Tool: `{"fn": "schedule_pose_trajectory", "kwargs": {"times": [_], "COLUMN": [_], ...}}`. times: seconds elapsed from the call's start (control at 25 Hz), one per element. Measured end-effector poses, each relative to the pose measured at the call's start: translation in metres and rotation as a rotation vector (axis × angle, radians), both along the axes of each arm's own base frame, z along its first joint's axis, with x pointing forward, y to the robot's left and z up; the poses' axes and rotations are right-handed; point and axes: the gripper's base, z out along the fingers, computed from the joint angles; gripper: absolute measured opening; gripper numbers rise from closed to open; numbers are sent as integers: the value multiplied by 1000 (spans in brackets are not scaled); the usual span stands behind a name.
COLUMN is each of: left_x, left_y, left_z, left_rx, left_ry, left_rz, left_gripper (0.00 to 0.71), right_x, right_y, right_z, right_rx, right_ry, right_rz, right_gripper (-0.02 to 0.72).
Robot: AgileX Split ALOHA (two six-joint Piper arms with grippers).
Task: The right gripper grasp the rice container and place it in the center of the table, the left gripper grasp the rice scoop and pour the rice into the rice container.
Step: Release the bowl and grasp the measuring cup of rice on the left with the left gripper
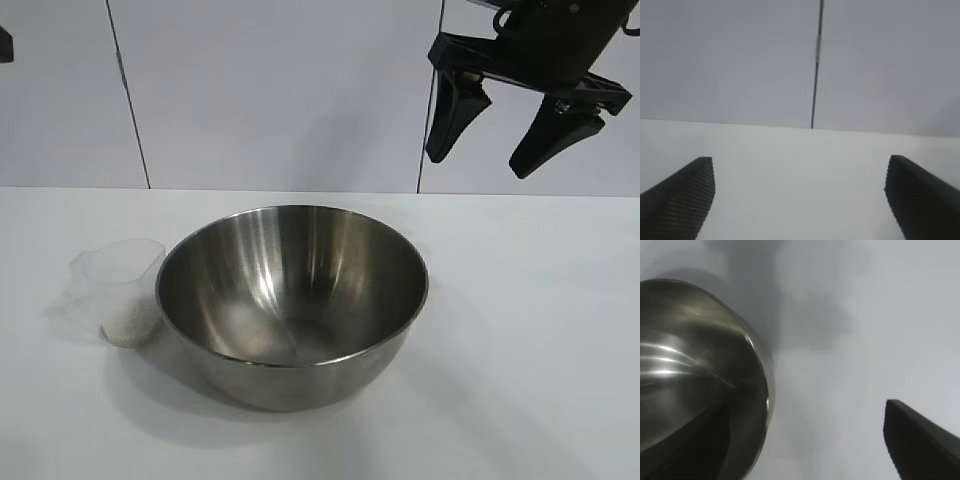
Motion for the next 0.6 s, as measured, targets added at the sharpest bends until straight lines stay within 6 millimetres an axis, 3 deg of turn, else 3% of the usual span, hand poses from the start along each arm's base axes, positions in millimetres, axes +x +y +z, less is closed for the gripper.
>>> {"fn": "schedule_pose_trajectory", "kwargs": {"times": [0.08, 0.28, 0.6], "left_x": [-10, -28, -38], "left_y": [-1, 1, 4], "left_z": [-9, -40, -111], "left_rx": [54, -22, -16], "left_ry": [-90, -197, 36], "left_rz": [-46, -50, -33], "left_gripper": [663, 663, 663], "right_x": [0, 0, 0], "right_y": [0, 0, 0], "right_z": [0, 0, 0], "right_rx": [0, 0, 0], "right_ry": [0, 0, 0], "right_rz": [0, 0, 0], "right_gripper": [581, 581, 581]}}
